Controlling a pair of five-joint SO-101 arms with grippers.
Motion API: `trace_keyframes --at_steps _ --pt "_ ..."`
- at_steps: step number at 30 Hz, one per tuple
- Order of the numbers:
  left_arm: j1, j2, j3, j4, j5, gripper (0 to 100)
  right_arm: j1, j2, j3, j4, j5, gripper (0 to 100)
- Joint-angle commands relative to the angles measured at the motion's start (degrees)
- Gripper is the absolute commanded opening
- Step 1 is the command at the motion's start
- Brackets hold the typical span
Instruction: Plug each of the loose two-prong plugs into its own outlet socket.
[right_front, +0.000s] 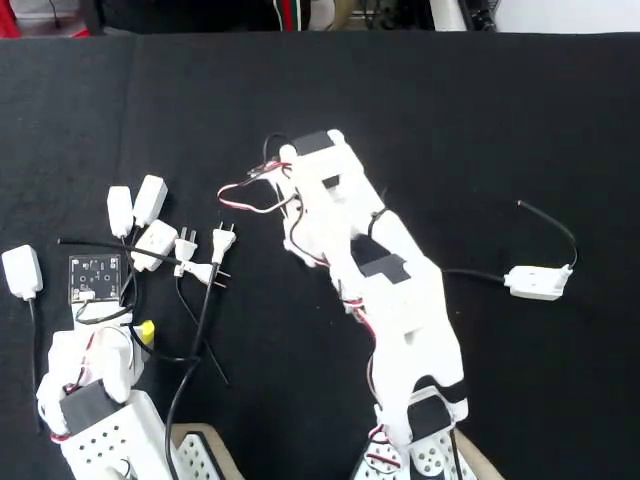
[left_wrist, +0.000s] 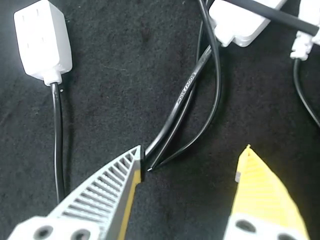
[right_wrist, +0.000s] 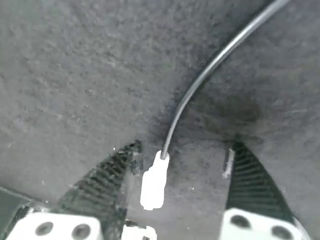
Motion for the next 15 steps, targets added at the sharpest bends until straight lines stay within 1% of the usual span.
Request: trace_keyframes --at_steps 1,4,7,10,15 --pt "-0.75 -0.18 -0.31 -0.26 -0.79 30 -0.35 -11.12 9.98 2.2 4.48 26.3" --pt "-0.66 -0.18 -0.22 0.09 -2.73 30 -0.35 -17.71 18.33 2.2 6.07 26.3" --pt "-0.57 -0.18 -0.22 0.18 -2.73 30 -0.18 -20.7 23.16 2.11 7.38 26.3" --pt "-0.57 -0.18 -0.22 0.18 -2.73 30 -0.26 -19.65 22.55 1.85 7.38 26.3" --pt "-0.57 -0.18 -0.22 0.18 -2.73 30 -0.26 -13.49 16.22 1.85 7.21 26.3"
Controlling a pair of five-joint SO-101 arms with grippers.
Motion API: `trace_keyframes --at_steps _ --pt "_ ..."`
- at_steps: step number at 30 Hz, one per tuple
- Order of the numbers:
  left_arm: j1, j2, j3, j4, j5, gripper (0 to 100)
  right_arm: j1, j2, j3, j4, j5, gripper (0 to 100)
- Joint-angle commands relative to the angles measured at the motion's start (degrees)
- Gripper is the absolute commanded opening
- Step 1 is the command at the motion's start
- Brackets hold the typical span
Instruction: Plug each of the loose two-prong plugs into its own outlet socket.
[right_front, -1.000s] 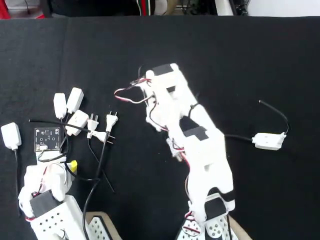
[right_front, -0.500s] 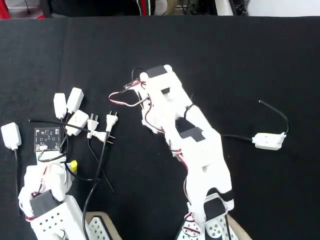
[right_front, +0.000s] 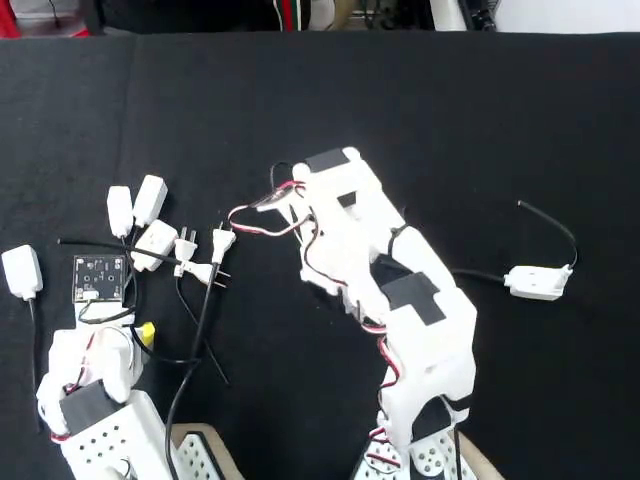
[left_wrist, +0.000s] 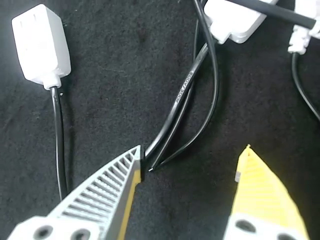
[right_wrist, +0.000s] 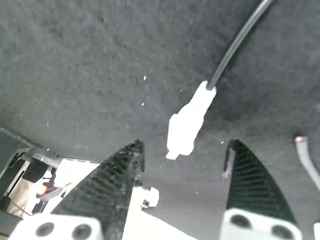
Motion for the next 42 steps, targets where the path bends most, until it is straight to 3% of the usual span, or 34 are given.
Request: trace_keyframes --at_steps 1,8,14,16,31,38,42 --pt "-0.57 -0.18 -0.22 0.18 -0.35 30 -0.53 4.44 -6.81 1.85 0.18 26.3" --pt "-0.48 -0.18 -0.22 0.18 -0.44 30 -0.53 14.9 -11.03 2.02 0.18 25.7" --pt "-0.48 -0.18 -0.22 0.18 -0.44 30 -0.18 13.93 -11.03 2.02 -1.14 0.5" --pt "-0.48 -0.18 -0.22 0.18 -0.44 30 -0.18 13.41 -11.12 2.02 -2.02 3.7" --pt "-0.4 -0.18 -0.22 0.18 -0.44 30 0.35 -4.79 -11.91 1.93 -4.75 1.2" --pt "0.04 -0.18 -0.57 0.09 -0.26 30 -1.76 -21.41 -10.95 -1.32 -15.3 1.2" --pt "9.01 -0.26 -3.74 0.18 4.13 30 -5.54 -32.57 -4.62 -10.9 -21.45 1.2"
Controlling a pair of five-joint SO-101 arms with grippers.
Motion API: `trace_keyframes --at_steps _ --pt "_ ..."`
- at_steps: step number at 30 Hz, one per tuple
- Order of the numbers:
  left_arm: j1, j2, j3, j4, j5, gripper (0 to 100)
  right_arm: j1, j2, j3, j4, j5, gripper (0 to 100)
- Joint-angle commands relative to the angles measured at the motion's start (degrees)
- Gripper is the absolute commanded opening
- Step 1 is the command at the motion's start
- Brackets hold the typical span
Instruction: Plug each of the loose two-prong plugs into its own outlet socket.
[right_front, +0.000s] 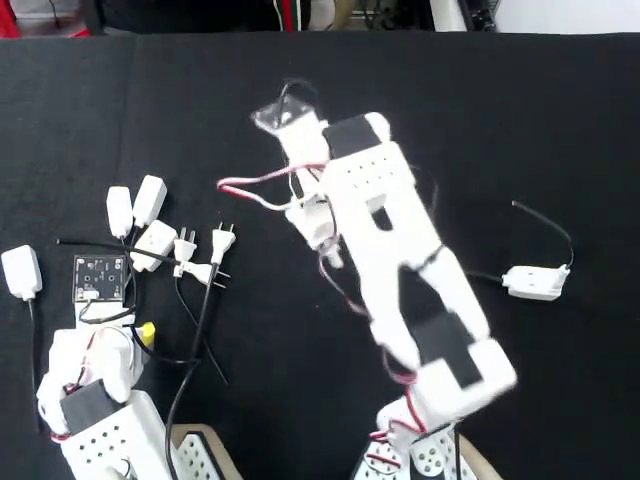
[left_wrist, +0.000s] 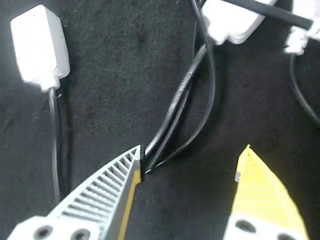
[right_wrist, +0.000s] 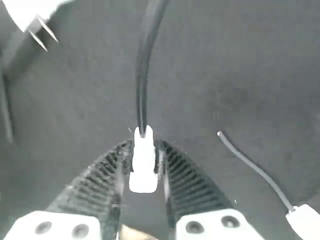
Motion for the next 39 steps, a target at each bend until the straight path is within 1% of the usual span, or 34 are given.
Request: trace_keyframes --at_steps 1,4,7,11,15,21,29,33,39 --pt "10.42 -0.26 -5.05 -0.26 5.98 30 -5.63 -15.08 6.55 -10.99 -6.77 1.2" --pt "19.21 -0.26 -8.92 -3.25 11.52 30 -11.43 -22.37 14.29 -18.81 -11.34 1.2" --pt "25.89 -0.26 -9.27 -10.29 17.14 30 -17.76 -28.62 20.35 -24.79 -16.26 1.2" --pt "32.75 -0.26 -9.71 -12.4 20.48 30 -18.37 -34.15 27.3 -33.23 -19.25 1.2" --pt "37.14 -0.35 -9.89 -12.84 22.59 30 -18.81 -38.9 36.09 -40.88 -21.89 1.2" --pt "37.58 -0.35 -11.12 -17.49 28.13 30 -18.73 -46.2 45.76 -48.18 -25.67 1.2" --pt "37.58 -0.26 -14.29 -17.67 33.49 30 -18.64 -51.91 56.04 -57.58 -28.31 1.2" --pt "37.67 -0.26 -14.29 -17.85 33.49 30 -18.73 -52.44 57.01 -57.41 -28.13 1.2" --pt "37.49 -0.26 -14.29 -18.02 33.23 30 -18.73 -52.18 54.2 -49.93 -27.43 1.2"
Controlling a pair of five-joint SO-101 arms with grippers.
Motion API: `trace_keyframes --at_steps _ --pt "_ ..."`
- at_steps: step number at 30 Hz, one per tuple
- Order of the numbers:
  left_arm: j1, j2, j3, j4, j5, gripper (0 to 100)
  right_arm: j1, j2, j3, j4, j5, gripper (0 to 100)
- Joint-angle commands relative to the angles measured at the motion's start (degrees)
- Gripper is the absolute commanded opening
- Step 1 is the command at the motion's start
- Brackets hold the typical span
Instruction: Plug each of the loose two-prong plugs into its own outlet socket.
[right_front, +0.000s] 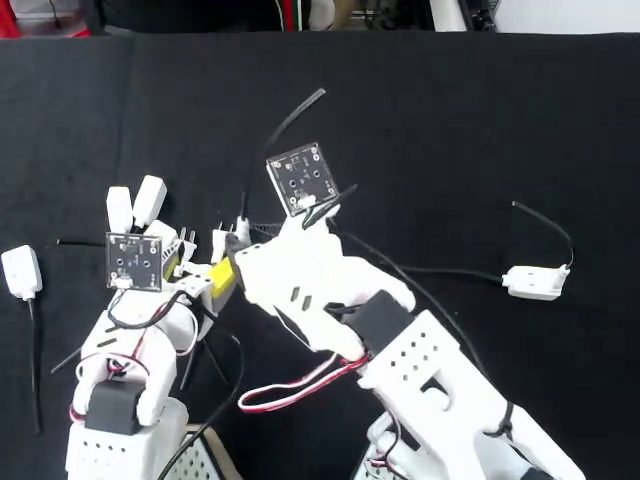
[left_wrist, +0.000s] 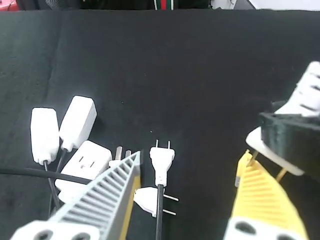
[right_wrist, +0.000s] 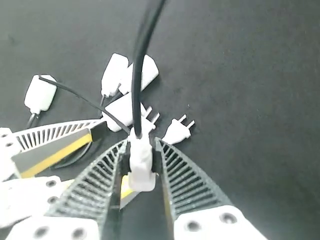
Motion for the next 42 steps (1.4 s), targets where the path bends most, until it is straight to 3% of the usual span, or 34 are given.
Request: trace_keyframes --at_steps 1,7,11,18,21,24,28,32,36,42 --pt "0.31 -0.26 -3.82 -1.32 0.35 30 -0.7 -0.75 -3.65 5.45 1.14 1.2" --pt "-2.77 -0.26 -3.82 -2.2 0.7 30 -0.62 -0.75 -9.36 13.8 2.37 1.2" --pt "-2.77 -0.26 -3.82 -2.02 0.7 30 -0.35 -0.66 -11.38 14.07 2.37 1.2" --pt "-4.18 -0.26 -5.49 4.75 -2.99 30 1.58 4.97 -14.9 14.07 4.84 1.2" --pt "-9.54 -0.26 -9.27 11.96 -9.14 30 6.59 10.51 -18.77 14.42 6.95 1.2" --pt "-20.7 -0.26 -12.09 16.79 -10.11 30 10.55 16.75 -22.29 16.88 10.11 1.2" --pt "-40.13 0.09 -10.24 17.49 -14.51 30 12.04 24.04 -25.98 21.63 13.36 1.2" --pt "-52.53 0.18 -3.82 13.98 -21.54 30 12.04 29.76 -29.85 26.2 13.45 1.1" --pt "-56.31 0.26 -0.84 9.14 -21.8 30 11.78 32.57 -33.27 26.99 13.19 1.1" --pt "-56.48 6.77 -6.9 10.37 -20.75 30 11.78 33.19 -34.24 27.43 13.19 1.1"
